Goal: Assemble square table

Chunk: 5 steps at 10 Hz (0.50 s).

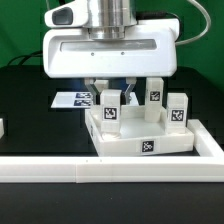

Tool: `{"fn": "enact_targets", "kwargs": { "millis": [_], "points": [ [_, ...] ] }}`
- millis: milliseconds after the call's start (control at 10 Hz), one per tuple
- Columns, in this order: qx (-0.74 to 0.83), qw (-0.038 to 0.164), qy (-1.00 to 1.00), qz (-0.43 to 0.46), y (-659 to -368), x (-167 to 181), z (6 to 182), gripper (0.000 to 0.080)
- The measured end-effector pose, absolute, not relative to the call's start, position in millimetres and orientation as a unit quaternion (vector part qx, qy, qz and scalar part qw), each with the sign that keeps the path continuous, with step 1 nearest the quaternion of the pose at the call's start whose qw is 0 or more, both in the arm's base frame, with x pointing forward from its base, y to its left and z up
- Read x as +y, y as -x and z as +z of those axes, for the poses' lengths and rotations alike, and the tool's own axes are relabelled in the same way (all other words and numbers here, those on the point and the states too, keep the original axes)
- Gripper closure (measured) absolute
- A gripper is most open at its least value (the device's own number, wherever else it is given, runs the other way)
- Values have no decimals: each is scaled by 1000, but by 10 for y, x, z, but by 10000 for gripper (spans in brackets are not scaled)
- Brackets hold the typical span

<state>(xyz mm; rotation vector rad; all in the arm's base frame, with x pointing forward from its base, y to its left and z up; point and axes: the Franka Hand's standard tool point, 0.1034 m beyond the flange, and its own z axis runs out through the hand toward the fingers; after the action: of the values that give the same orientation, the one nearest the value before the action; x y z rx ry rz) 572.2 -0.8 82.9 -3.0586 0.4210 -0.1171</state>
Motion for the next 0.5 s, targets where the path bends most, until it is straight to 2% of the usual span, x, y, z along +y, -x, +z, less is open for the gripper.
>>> {"fn": "enact_targets", "kwargs": {
  "millis": [500],
  "points": [
    [328, 40, 943, -37, -5744, 63, 825, 509]
  ]
}}
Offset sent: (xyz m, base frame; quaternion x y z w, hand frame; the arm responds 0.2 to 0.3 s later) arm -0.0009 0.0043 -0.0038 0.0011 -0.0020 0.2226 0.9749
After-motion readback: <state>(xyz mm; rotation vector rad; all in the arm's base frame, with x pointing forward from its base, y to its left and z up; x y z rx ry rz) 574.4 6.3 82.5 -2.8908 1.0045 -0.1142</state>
